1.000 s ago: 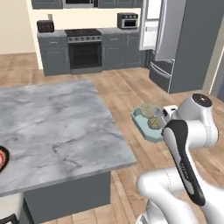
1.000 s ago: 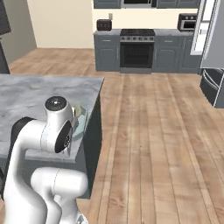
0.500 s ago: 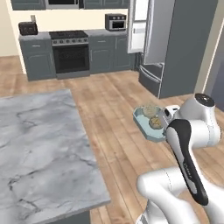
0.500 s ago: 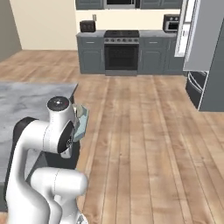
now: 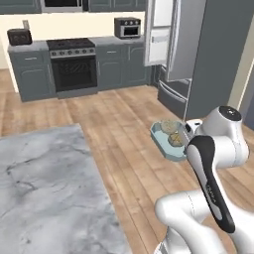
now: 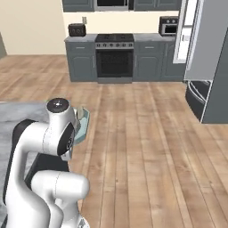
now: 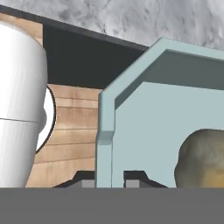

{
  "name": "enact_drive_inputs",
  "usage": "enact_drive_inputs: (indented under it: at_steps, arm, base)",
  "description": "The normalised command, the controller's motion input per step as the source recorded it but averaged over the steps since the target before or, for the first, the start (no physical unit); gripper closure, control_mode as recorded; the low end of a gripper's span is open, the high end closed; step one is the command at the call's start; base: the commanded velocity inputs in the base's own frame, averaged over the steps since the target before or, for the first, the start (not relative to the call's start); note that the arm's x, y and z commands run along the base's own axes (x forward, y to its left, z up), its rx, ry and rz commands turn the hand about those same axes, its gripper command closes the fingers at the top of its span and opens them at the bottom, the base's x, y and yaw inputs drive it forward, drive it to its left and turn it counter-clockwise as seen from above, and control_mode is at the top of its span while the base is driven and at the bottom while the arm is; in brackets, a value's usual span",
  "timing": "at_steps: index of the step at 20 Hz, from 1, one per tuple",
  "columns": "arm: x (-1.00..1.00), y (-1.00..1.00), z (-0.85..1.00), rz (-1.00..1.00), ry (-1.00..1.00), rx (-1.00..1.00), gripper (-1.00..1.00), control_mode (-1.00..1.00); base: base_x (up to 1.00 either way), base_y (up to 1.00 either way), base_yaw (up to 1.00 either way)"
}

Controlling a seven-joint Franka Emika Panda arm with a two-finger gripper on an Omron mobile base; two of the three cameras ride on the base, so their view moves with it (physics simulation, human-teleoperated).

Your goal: Place two dumplings into each of the tupperware containers and then place the containers in the fridge.

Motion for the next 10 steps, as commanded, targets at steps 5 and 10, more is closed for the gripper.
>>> enact_drive_inputs:
  at_steps: [5,10]
  arm:
    - [0.0,0.0,0.0,0.0,0.0,0.0,1.0,1.0]
    - [0.0,0.0,0.0,0.0,0.0,0.0,1.0,1.0]
  base:
    - [1.0,0.26,-0.24]
    - [1.0,0.19,-0.27]
